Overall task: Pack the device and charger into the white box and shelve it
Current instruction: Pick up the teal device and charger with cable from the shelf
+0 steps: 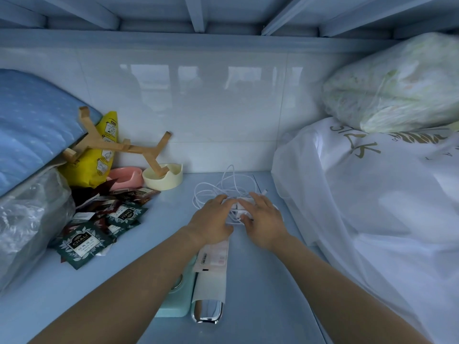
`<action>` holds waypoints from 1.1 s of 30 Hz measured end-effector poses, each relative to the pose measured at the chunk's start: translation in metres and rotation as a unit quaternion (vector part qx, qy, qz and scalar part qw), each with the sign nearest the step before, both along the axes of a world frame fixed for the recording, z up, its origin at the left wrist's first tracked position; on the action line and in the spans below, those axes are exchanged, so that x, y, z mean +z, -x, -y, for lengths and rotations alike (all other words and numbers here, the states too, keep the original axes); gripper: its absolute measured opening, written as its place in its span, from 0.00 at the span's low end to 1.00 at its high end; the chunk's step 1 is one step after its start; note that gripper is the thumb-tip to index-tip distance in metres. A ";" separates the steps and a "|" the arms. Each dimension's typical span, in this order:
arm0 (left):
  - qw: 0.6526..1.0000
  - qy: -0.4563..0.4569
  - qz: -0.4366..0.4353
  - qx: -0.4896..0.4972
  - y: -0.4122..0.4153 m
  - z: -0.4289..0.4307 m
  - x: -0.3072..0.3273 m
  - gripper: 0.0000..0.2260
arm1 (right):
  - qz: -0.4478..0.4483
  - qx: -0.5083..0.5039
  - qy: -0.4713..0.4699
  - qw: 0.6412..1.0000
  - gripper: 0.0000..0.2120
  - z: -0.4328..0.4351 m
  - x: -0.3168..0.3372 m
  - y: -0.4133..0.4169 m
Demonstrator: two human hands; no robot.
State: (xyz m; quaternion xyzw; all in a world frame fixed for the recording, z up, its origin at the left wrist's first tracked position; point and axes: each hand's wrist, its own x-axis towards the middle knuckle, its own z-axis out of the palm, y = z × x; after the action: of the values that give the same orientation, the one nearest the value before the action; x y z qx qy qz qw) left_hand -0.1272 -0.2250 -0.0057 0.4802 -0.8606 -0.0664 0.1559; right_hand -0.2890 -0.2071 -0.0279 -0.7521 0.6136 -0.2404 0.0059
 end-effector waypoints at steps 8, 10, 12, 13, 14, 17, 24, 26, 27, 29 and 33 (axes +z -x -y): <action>1.000 -0.029 -0.001 -0.008 0.005 0.023 -0.002 0.27 | 0.017 0.019 -0.070 0.997 0.37 0.016 -0.002 0.006; 0.999 -0.039 -0.016 -0.012 0.005 0.027 -0.003 0.27 | 0.025 0.019 -0.071 0.997 0.36 0.019 -0.002 0.007; 0.999 -0.043 -0.018 -0.018 0.004 0.032 -0.003 0.27 | 0.037 0.016 -0.061 0.997 0.35 0.022 -0.003 0.008; 0.999 -0.042 -0.011 -0.019 0.003 0.034 -0.004 0.27 | 0.042 0.015 -0.051 0.998 0.34 0.024 -0.003 0.008; 0.999 -0.040 -0.002 -0.019 0.002 0.036 -0.004 0.27 | 0.047 0.014 -0.041 0.998 0.33 0.025 -0.004 0.008; 0.999 -0.032 0.027 -0.009 0.000 0.040 -0.005 0.26 | 0.060 0.007 -0.038 0.997 0.32 0.028 -0.004 0.007; 1.000 -0.011 0.014 -0.007 -0.002 0.045 -0.009 0.22 | 0.038 -0.025 -0.081 0.996 0.34 0.037 0.000 0.004; 1.000 -0.008 0.019 -0.007 -0.003 0.046 -0.011 0.21 | 0.036 -0.029 -0.096 0.994 0.36 0.039 0.001 0.004; 1.000 -0.008 0.022 -0.007 -0.003 0.047 -0.011 0.20 | 0.040 -0.029 -0.099 0.994 0.36 0.039 0.001 0.004; 1.000 -0.003 0.027 -0.007 -0.003 0.048 -0.012 0.19 | 0.050 -0.020 -0.089 0.995 0.32 0.040 0.003 0.005; 0.999 0.009 0.042 -0.012 -0.004 0.048 -0.012 0.16 | 0.011 0.005 -0.045 0.999 0.18 0.041 0.006 0.000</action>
State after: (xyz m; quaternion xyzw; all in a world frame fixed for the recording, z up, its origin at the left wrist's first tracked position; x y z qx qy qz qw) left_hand -0.1228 -0.2729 -0.0174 0.4711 -0.8726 -0.0398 0.1229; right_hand -0.2892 -0.2484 -0.0223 -0.7515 0.6198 -0.2207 0.0479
